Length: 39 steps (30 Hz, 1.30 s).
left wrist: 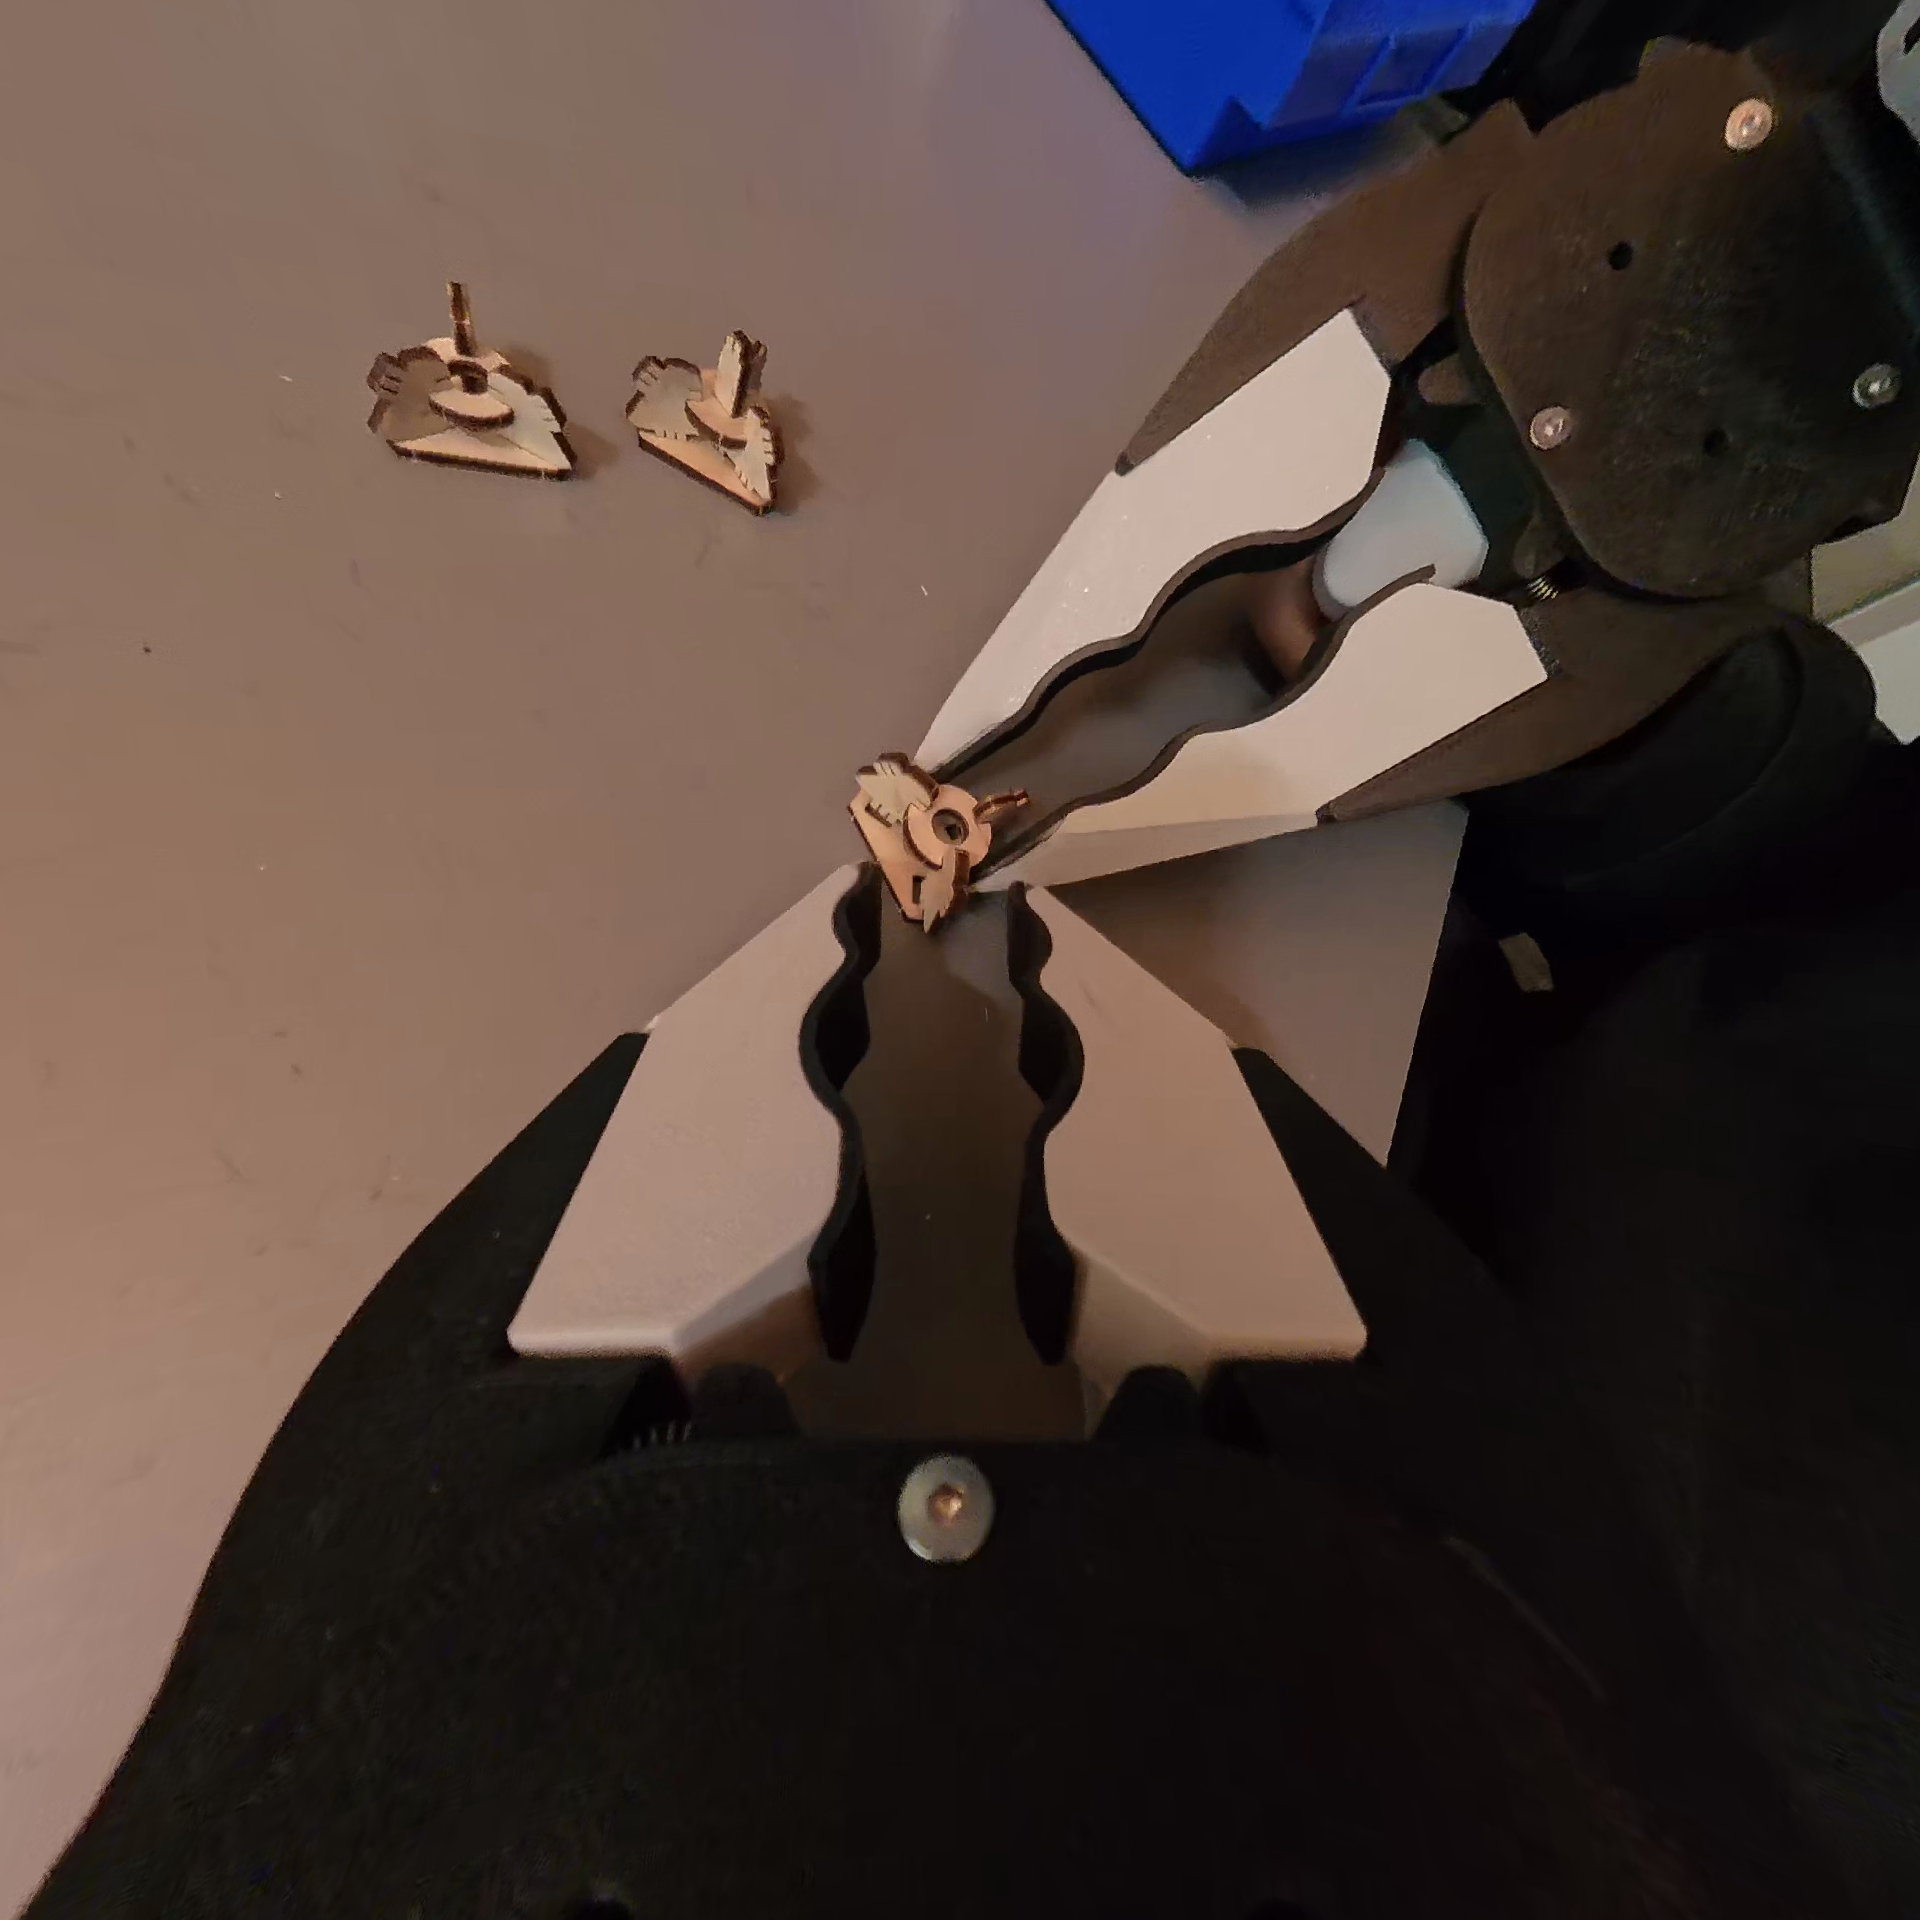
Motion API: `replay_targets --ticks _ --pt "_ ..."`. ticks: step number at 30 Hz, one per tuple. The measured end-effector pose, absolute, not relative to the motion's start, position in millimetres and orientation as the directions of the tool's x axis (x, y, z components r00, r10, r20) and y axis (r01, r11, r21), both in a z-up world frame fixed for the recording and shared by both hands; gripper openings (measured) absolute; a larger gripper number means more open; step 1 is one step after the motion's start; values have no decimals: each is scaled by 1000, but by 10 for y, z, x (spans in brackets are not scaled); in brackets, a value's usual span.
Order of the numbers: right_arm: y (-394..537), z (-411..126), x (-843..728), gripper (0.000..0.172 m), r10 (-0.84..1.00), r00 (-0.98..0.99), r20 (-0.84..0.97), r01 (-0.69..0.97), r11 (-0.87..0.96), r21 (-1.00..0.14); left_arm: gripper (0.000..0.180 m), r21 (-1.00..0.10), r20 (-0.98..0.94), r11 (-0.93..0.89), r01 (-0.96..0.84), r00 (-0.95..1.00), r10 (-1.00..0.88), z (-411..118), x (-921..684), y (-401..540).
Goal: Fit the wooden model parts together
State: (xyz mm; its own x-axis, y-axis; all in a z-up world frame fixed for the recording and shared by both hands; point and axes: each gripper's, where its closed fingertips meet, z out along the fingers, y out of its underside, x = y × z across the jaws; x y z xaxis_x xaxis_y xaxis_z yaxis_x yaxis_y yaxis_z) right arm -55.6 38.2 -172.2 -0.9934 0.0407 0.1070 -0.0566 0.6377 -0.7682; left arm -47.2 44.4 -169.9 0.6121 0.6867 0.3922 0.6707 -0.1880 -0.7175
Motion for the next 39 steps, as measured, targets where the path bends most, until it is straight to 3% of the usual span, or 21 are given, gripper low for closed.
replay_targets --ticks 19,39 --pt "481 -1672 -587 15 -135 -991 15 -93 594 -799 25 -692 442 -163 703 591 674 -1719 -459 435" --pt "393 -1747 -573 15 -125 -992 14 -92 640 -763 17 -668 505 -131 733 575 644 -1715 -434 438"
